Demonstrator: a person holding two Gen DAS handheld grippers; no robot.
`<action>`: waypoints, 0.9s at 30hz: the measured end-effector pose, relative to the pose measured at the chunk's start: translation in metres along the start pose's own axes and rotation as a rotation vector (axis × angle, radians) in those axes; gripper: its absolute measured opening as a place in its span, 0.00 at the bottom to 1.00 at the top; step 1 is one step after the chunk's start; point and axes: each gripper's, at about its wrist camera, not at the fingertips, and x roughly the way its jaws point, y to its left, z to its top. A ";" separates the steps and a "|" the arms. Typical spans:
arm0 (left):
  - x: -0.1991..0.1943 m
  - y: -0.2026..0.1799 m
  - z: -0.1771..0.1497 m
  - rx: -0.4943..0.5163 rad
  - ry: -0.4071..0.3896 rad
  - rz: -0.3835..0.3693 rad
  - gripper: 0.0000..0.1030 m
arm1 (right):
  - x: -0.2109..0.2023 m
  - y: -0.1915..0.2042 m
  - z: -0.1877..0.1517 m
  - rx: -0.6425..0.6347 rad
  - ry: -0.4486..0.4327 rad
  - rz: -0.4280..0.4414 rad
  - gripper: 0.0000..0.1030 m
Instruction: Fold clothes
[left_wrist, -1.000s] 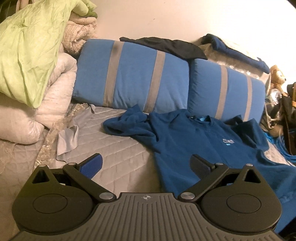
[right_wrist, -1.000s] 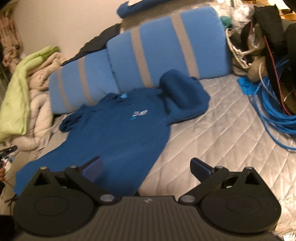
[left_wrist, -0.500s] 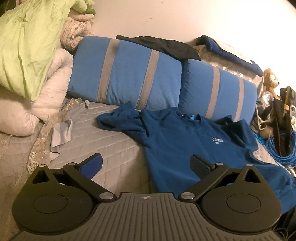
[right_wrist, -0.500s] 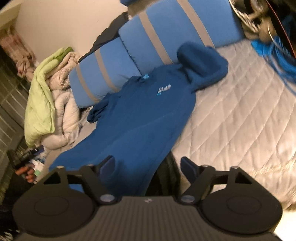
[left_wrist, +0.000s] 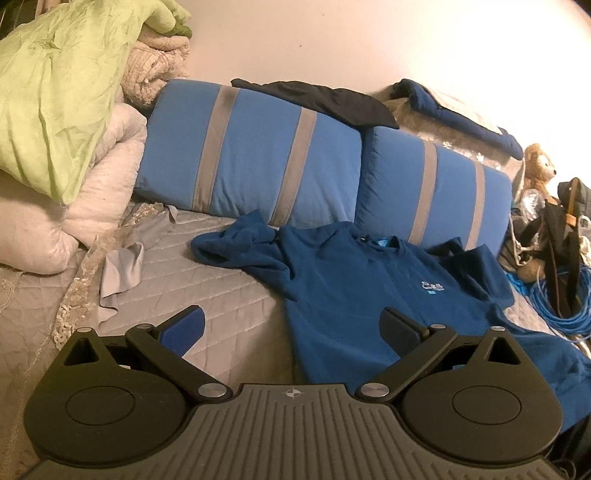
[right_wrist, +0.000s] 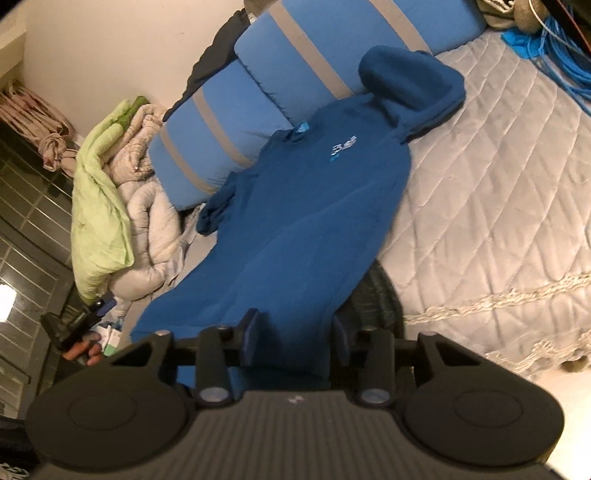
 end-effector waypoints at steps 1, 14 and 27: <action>0.000 0.000 0.000 -0.001 0.001 -0.001 1.00 | 0.001 0.000 -0.001 0.005 0.004 -0.006 0.38; 0.004 -0.001 -0.004 -0.011 0.019 -0.008 1.00 | -0.008 -0.003 -0.002 0.114 -0.051 0.007 0.08; 0.005 -0.001 -0.004 -0.051 0.020 -0.023 1.00 | -0.008 0.006 0.019 0.045 -0.087 0.036 0.06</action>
